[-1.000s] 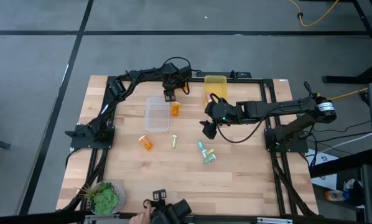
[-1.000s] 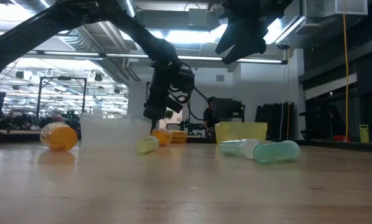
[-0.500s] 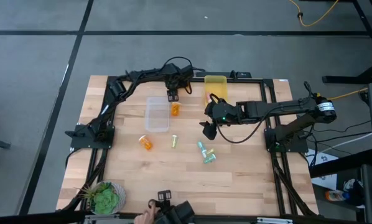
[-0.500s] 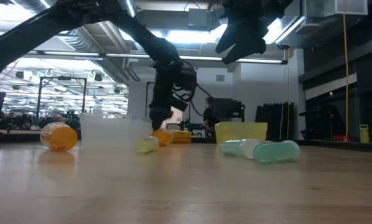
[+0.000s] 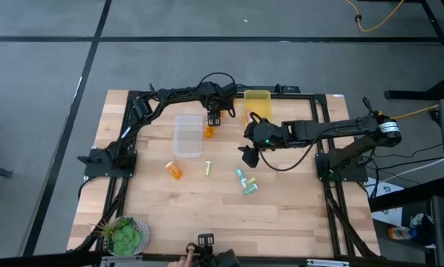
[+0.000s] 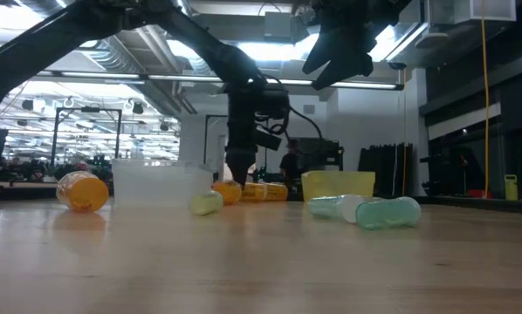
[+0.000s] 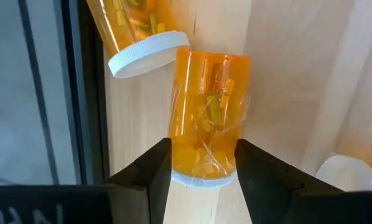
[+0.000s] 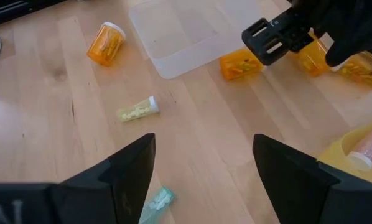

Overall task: Pick and place medicine bottles into bin by pill shape (circle, oval)
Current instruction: Move the large orange pill bottles to the center of the table

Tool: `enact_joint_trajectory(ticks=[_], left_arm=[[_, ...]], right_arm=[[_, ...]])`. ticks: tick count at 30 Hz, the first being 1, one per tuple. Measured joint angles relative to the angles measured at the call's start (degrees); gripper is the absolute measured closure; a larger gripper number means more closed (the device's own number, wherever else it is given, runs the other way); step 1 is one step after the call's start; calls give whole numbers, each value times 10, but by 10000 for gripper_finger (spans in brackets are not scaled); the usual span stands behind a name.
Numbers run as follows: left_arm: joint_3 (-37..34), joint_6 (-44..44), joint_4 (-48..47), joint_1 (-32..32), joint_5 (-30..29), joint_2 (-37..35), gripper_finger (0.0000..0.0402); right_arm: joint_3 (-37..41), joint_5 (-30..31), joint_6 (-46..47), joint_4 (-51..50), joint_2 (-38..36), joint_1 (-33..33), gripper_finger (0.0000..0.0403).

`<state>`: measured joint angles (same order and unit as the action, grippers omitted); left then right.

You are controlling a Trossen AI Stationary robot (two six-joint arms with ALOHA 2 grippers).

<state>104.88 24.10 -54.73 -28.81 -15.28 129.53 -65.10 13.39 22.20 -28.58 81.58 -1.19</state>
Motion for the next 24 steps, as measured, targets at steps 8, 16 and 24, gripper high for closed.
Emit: enact_joint_trajectory(ticks=[8,16,24], left_arm=[[25,-10,-65,17,67,0,251],[33,-15,-41,52,99,1,250],[99,-62,-160,88,91,-9,251]], right_arm=[[0,0,-1,0,0,0,131],[0,-1,0,-1,0,0,131],[0,-21,2,-23,0,-4,131]])
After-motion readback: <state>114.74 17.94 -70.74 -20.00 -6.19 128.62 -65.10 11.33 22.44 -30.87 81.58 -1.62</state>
